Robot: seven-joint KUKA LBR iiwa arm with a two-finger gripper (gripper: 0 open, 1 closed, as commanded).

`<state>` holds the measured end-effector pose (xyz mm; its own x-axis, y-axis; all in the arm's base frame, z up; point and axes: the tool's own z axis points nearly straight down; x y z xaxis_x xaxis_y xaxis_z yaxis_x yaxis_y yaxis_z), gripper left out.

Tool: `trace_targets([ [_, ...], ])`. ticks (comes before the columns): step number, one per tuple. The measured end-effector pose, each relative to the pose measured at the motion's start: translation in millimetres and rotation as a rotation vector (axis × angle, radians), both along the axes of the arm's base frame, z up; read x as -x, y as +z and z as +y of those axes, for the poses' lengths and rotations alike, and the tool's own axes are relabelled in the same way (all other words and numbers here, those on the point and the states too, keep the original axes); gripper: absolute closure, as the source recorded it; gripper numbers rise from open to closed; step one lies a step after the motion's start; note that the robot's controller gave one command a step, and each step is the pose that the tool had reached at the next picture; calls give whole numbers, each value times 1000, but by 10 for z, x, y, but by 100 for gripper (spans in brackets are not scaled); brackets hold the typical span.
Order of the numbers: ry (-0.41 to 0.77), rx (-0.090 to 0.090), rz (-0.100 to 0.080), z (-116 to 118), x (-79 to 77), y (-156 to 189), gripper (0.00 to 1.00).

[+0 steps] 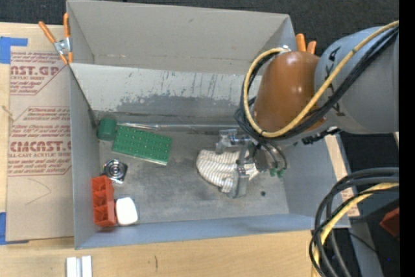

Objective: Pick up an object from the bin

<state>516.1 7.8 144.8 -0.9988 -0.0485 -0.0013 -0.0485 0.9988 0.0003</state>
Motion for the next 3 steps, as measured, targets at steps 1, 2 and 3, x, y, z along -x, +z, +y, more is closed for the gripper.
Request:
trace_targets([
  [1,84,0,-3,17,-93,-246,0],
  [2,-65,-1,-1,-119,-196,-682,100],
  [3,-65,0,-1,-119,-196,-682,100],
])
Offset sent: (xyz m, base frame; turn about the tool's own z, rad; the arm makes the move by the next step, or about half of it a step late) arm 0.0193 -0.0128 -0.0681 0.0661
